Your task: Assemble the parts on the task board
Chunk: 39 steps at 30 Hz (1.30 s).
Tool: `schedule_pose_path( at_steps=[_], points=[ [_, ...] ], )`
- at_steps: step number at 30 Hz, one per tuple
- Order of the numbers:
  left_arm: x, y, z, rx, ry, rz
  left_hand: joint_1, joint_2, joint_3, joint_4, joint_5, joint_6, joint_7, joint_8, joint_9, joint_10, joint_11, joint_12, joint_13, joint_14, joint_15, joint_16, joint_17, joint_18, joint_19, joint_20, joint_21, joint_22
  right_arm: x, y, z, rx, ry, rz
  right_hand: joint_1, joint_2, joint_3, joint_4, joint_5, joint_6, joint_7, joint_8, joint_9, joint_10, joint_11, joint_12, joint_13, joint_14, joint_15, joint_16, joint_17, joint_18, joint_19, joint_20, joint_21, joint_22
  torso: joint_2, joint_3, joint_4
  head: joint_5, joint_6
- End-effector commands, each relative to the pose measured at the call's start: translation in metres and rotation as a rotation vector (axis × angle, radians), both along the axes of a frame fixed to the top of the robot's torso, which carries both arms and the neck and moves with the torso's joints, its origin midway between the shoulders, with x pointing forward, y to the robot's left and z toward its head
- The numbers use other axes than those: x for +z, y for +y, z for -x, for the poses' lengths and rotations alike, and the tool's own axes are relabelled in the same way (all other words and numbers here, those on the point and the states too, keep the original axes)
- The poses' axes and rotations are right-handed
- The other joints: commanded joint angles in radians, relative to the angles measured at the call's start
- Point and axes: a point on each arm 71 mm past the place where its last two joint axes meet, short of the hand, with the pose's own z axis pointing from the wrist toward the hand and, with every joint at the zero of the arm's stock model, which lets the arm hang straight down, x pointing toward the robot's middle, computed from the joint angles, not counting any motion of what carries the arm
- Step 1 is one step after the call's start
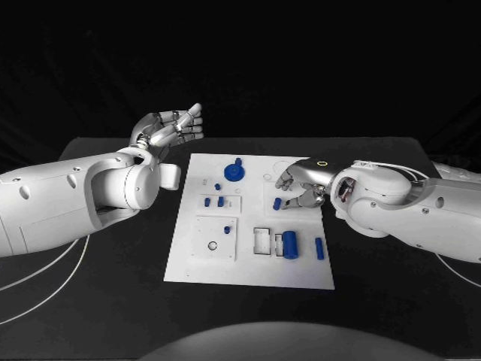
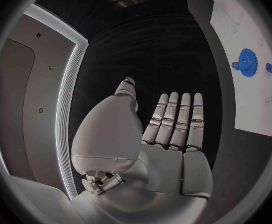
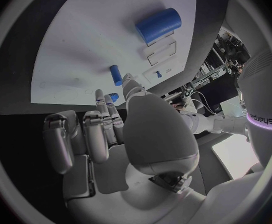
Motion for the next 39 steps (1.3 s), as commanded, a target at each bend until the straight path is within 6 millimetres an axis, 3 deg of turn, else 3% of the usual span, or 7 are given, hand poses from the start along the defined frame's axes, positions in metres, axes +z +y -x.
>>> schedule_pose_path(
  at_steps=[1,18,39],
  points=[
    [0.001,-0.001,0.001,-0.009,-0.008,0.009,-0.001,0.010,0.007,0.000,0.003,-0.007,0.021,0.003,-0.001,-0.005,-0.001,0.006,-0.001,-0.008,-0.002,0.005,-0.001,-0.001,0.009,0.000,-0.006,-0.001,-0.004,0.001,0.000,0.012,-0.001,0.070,0.014,0.005,-0.003,-0.006,-0.001,0.011,0.000,0.009,0.003,0.016,-0.002,0.007,0.001,0.108,0.000,0.004,0.264,-0.007,0.105,0.001,0.004,0.263,0.000,0.0001,0.0002,0.001,-0.001],
    [0.001,0.000,0.002,-0.007,-0.007,0.008,0.000,0.010,0.007,0.000,0.003,-0.007,0.021,0.004,-0.001,-0.005,-0.001,0.006,0.000,-0.008,-0.002,0.005,-0.002,-0.001,0.009,0.000,-0.006,-0.002,-0.010,0.014,-0.003,0.034,0.006,0.079,0.061,0.064,0.028,-0.017,0.000,0.083,-0.038,0.028,0.010,0.104,-0.039,0.022,-0.002,0.108,-0.038,0.004,0.264,-0.007,0.105,-0.030,0.004,0.263,0.000,0.0001,0.0000,0.012,-0.009],
    [0.001,-0.002,0.001,-0.010,-0.007,0.009,0.000,0.010,0.007,0.000,0.003,-0.007,0.021,0.004,-0.001,-0.005,-0.001,0.006,0.000,-0.008,-0.002,0.005,-0.002,-0.001,0.009,0.000,-0.006,-0.002,-0.016,0.018,-0.006,0.021,0.052,0.125,0.062,0.068,0.036,0.003,0.000,0.135,-0.065,0.038,0.013,0.145,-0.063,0.012,-0.003,0.108,-0.062,0.004,0.264,-0.007,0.105,-0.055,0.004,0.263,-0.001,0.0010,-0.0009,0.011,-0.011]
  ],
)
